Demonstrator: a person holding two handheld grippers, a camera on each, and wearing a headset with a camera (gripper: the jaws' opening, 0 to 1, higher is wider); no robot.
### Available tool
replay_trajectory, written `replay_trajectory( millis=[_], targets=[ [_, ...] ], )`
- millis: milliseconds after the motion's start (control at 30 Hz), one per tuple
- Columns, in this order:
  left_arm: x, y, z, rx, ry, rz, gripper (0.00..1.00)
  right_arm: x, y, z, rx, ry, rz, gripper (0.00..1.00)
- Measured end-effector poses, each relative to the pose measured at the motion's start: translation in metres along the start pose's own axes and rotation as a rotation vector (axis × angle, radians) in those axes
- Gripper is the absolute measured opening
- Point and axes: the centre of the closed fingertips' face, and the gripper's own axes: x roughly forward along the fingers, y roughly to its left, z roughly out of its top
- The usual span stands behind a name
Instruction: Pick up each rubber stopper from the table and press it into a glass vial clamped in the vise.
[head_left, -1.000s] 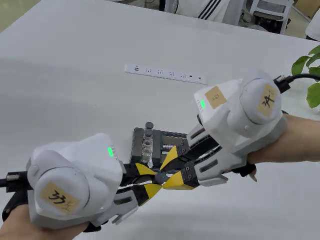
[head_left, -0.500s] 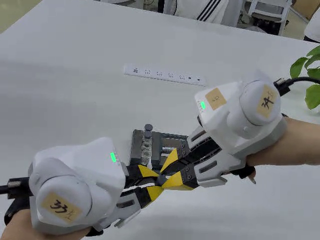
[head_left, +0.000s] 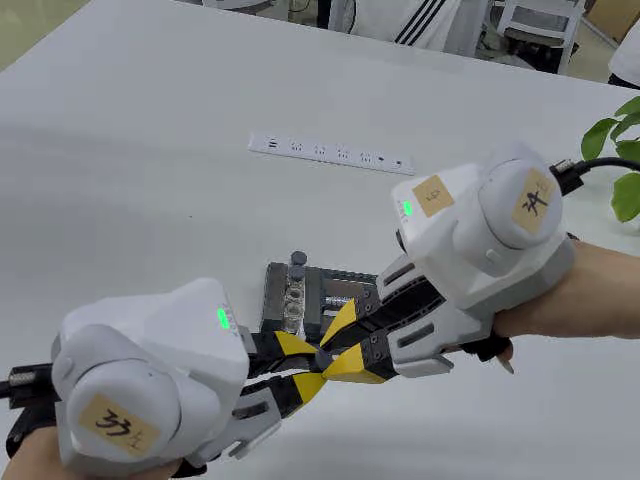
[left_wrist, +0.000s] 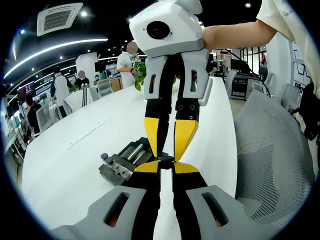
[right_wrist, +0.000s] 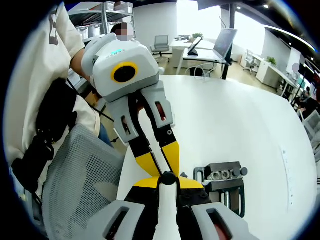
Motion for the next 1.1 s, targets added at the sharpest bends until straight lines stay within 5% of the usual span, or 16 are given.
replay_trajectory(
  millis=[633,1100],
  targets=[
    [0.001,0.003,0.004,0.0,-0.022,0.016,0.06,-0.008,-0.001,0.002,0.017,-0.006,0.007,0.05],
    [0.0,0.016,-0.013,-0.041,0.025,0.082,0.48,-0.011,-0.009,-0.007,0.01,0.02,-0.014,0.05]
  ],
)
